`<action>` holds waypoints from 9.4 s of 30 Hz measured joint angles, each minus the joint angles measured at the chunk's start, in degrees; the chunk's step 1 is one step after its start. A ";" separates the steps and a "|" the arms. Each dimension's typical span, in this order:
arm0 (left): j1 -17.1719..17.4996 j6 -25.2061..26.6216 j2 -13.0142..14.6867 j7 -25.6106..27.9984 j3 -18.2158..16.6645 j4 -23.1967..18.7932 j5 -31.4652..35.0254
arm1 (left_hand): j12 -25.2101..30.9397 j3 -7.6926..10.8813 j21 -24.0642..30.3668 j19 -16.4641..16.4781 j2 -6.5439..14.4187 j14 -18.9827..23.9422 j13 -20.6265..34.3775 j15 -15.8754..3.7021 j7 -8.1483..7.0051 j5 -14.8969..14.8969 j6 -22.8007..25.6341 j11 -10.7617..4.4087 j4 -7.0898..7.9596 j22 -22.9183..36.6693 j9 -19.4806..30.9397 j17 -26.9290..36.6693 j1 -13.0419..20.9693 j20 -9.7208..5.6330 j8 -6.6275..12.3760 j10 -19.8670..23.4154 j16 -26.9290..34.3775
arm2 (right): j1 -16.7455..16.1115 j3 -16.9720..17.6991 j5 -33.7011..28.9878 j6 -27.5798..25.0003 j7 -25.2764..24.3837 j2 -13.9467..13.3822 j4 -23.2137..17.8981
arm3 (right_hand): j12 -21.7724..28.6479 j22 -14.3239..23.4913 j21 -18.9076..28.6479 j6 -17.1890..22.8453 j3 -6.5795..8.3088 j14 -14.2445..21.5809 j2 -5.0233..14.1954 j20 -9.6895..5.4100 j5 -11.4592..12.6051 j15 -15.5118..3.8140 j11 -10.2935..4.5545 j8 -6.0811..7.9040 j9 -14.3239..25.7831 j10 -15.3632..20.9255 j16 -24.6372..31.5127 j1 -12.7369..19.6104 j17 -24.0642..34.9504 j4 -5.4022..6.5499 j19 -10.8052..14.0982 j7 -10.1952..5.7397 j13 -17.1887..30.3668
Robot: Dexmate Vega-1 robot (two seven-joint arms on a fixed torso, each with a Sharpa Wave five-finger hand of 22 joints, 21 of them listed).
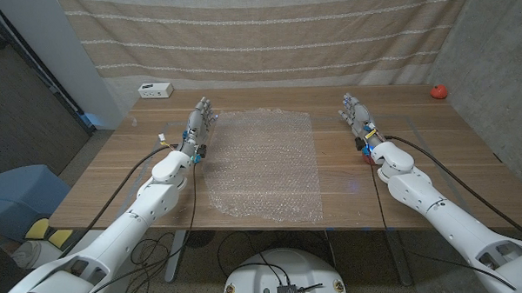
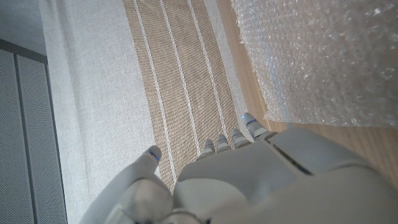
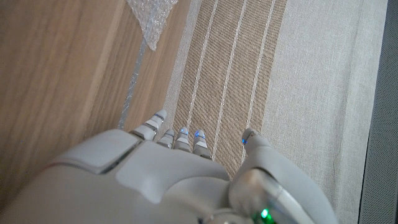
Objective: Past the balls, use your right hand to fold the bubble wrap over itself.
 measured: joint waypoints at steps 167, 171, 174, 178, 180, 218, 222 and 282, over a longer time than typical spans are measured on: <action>35.55 34.61 27.19 28.63 3.74 -44.58 70.08 | 8.99 11.57 4.20 16.47 4.83 34.82 3.79 0.60 7.75 -2.89 52.59 3.54 -17.67 0.76 1.70 1.56 19.72 11.99 4.38 41.63 8.59 | 33.34 -40.75 -57.86 -59.71 -6.61 6.74 4.24 | 0.46 0.51 0.15 13.34 0.51 10.94 -6.80 6.23 -0.44 2.78 2.35 1.09 0.52 8.46 -0.06 17.63 0.74 -14.79 11.30 -1.64 1.32; 35.05 35.35 27.55 26.79 3.97 -44.97 69.35 | 8.59 11.32 3.93 15.84 4.88 34.15 3.57 0.66 7.65 -3.25 51.87 3.78 -17.43 0.76 1.61 1.18 19.05 12.00 3.80 41.04 7.88 | 34.64 -42.29 -58.96 -59.79 -5.67 7.99 7.03 | 0.11 0.50 0.16 13.34 -0.04 8.98 -6.80 6.03 -0.44 3.30 2.04 1.09 0.55 6.30 -0.46 17.63 0.80 -14.67 10.31 -1.64 1.59; 34.69 35.45 27.81 26.33 4.13 -45.19 68.99 | 8.18 11.09 3.93 15.77 4.70 33.98 3.53 0.83 7.37 -3.28 51.56 3.63 -17.19 0.76 1.54 1.15 18.50 12.07 3.48 40.59 7.76 | 35.50 -43.35 -59.52 -59.63 -5.20 9.03 9.25 | -0.02 0.50 -0.07 13.37 -0.34 7.68 -6.80 5.82 -0.44 3.75 2.04 1.09 0.80 5.51 -0.51 17.63 0.80 -14.37 9.27 -2.15 1.59; 34.15 36.10 28.22 24.61 4.51 -45.39 68.33 | 7.98 11.09 3.93 15.46 4.81 33.69 3.53 1.13 7.26 -3.28 51.21 3.42 -17.19 0.76 1.59 0.88 18.38 12.38 3.21 40.38 7.34 | 36.12 -43.95 -59.82 -58.99 -4.89 9.95 11.13 | -0.02 0.50 -0.30 13.83 -0.75 6.01 -6.46 5.78 -0.44 4.01 2.25 1.09 0.80 4.86 -0.51 17.29 1.06 -13.96 7.88 -2.78 1.59; 33.96 36.10 28.37 24.61 4.65 -45.41 68.33 | 7.98 11.09 3.93 15.46 4.82 33.69 3.53 1.13 7.36 -3.28 50.95 3.42 -17.19 0.76 1.60 0.86 18.37 12.38 3.04 40.38 7.12 | 36.12 -43.95 -59.88 -58.45 -4.66 9.95 11.13 | -0.02 0.50 -0.29 14.23 -0.90 5.22 -6.19 5.47 -0.44 4.42 2.15 1.09 0.80 4.19 -0.50 17.02 1.06 -13.81 7.15 -3.19 1.55; 30.49 35.59 28.82 21.51 6.84 -44.40 65.37 | 6.45 10.62 3.08 14.14 4.44 32.76 3.00 0.83 7.68 -4.26 49.84 3.70 -16.72 0.76 1.58 0.35 16.04 12.49 1.94 39.08 5.20 | 36.83 -46.05 -61.18 -49.22 -15.23 14.08 23.02 | 5.52 0.64 2.50 58.81 0.16 24.23 -0.93 2.67 3.52 -0.42 -3.97 16.31 0.46 31.28 4.89 40.43 1.06 -16.76 19.04 -0.40 1.17; 30.23 35.64 28.81 21.40 7.01 -44.31 65.24 | 6.45 10.62 3.08 14.14 4.44 32.76 3.00 0.83 7.68 -4.27 49.83 3.79 -16.72 0.76 1.58 0.36 16.04 12.49 1.93 38.99 5.20 | 35.29 -44.38 -59.92 -45.38 -18.13 12.82 21.19 | 5.53 0.64 2.50 60.24 0.28 25.12 -1.04 2.77 3.30 -0.50 -3.87 17.01 3.08 32.61 5.32 41.17 1.06 -16.63 19.55 0.01 1.17; 25.52 34.42 28.38 17.92 8.95 -42.87 64.79 | 5.43 10.37 2.60 14.15 4.59 32.76 2.75 0.83 7.57 -4.46 49.12 3.89 -16.48 0.75 1.54 0.25 14.99 12.49 1.44 38.89 3.53 | 24.74 -14.94 -12.10 5.00 21.63 8.34 20.69 | 0.83 1.21 0.15 63.06 -6.12 15.75 -2.52 0.22 3.55 -0.25 -12.90 11.51 0.77 28.65 1.25 45.43 1.78 -13.82 9.74 -5.15 1.85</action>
